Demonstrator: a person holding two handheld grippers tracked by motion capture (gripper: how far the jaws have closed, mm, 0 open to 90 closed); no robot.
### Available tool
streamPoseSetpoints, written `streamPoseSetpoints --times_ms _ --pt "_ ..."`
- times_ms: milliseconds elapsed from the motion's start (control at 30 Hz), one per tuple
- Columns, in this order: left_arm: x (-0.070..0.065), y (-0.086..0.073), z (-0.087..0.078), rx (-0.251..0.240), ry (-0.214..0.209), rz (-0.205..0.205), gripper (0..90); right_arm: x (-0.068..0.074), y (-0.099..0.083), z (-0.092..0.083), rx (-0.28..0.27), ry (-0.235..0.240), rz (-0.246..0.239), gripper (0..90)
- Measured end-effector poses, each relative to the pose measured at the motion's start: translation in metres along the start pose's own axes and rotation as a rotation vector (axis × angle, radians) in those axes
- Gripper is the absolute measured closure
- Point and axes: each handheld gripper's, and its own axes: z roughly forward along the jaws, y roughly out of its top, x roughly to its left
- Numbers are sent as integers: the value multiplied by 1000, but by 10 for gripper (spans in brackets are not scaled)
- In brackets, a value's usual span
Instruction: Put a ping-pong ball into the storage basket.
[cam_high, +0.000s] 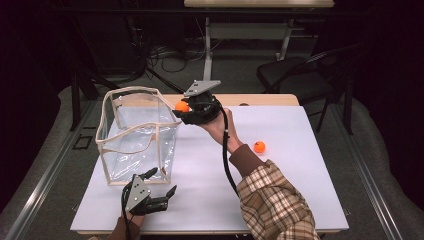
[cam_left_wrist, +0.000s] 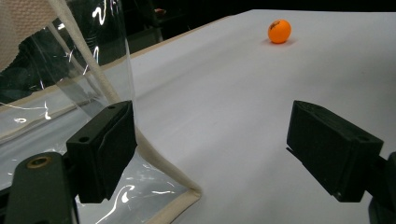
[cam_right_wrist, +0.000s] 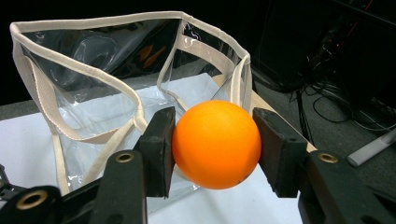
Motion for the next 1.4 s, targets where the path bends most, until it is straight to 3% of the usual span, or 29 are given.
streamPoseSetpoints --times_ms 700,1400 --pt "1 0 0 -1 1 2 157 8 15 27 34 16 -3 512" --pt "0 0 0 -1 -3 3 157 7 15 46 48 32 24 511"
